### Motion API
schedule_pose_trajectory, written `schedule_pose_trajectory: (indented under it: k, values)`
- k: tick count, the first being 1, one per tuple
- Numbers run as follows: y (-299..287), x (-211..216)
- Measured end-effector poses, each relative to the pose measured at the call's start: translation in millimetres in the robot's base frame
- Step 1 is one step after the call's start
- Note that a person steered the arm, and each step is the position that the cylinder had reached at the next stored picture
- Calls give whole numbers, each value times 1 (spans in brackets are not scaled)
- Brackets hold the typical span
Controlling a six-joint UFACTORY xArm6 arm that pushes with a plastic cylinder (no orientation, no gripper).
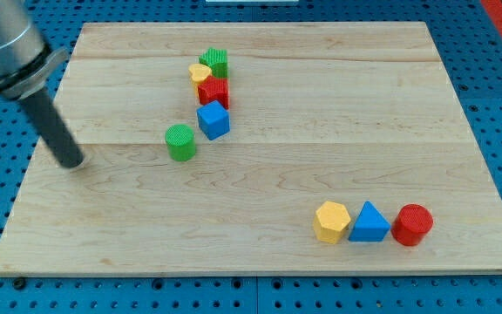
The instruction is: Move green circle to the bottom centre of the board
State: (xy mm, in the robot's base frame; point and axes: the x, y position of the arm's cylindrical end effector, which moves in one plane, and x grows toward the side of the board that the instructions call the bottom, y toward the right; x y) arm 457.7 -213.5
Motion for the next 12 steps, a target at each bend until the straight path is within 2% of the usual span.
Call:
schedule_pose_trajectory:
  k: [1, 2, 3, 5, 6, 7, 8, 9, 10, 11, 12]
  values:
    - [79, -36]
    - [145, -42]
    - [148, 16]
    - [102, -70]
    - [48, -64]
    - [128, -46]
    - [154, 0]
    - [133, -38]
    - [91, -45]
    - [83, -24]
    - [103, 7]
